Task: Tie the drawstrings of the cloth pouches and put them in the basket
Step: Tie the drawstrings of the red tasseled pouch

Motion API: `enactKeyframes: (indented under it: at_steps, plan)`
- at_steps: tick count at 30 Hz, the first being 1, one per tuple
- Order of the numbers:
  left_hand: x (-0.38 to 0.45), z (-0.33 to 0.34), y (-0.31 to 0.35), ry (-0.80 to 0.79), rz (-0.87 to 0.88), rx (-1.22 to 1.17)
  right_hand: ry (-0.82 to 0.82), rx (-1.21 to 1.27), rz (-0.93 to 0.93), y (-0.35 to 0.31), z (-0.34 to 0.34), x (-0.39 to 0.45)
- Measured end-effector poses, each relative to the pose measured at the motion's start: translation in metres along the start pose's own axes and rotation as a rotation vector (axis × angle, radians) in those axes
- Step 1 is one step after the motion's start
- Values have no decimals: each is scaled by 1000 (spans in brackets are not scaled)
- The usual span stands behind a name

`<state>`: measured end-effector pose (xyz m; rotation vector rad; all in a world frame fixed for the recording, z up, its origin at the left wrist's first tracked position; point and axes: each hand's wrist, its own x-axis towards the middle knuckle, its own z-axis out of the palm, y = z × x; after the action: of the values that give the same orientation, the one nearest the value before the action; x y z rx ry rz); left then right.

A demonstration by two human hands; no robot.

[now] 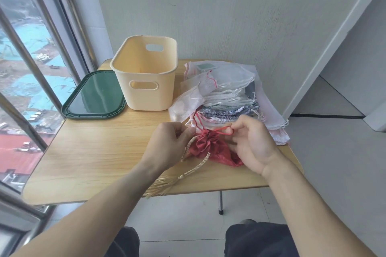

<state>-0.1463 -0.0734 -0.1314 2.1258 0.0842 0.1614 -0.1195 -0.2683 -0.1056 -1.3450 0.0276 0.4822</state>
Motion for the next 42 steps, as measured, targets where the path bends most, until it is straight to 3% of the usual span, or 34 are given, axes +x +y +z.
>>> enactKeyframes:
  at_steps: [3, 7, 10, 12, 16, 24, 30, 33, 36, 42]
  plan:
    - [1, 1, 1, -1, -6, 0, 4, 111, 18, 1, 1, 0]
    - [-4, 5, 7, 14, 6, -26, 70, 33, -62, 9, 5, 3]
    - [-12, 0, 18, -127, 46, -189, 131, -24, -150, 11, 4, 4]
    - [-16, 1, 20, -217, 105, -150, 140, -21, -175, 10, 5, 2]
    - [-16, 11, 12, -134, 163, 104, 91, -16, -166, 7, 7, 1]
    - [-6, 10, 11, 99, 141, 342, 154, -62, -135, 6, -5, -1]
    - [-2, 9, 5, 139, 130, 431, -87, 4, -26, -3, -1, -12]
    - [4, 4, -2, 138, 92, 424, -235, -100, -12, -7, -8, -17]
    - [6, 2, -5, 145, 89, 438, -265, -243, -54, -5, -10, -21]
    - [7, -1, 0, 152, 67, 443, -149, 84, -173, -17, -6, -21]
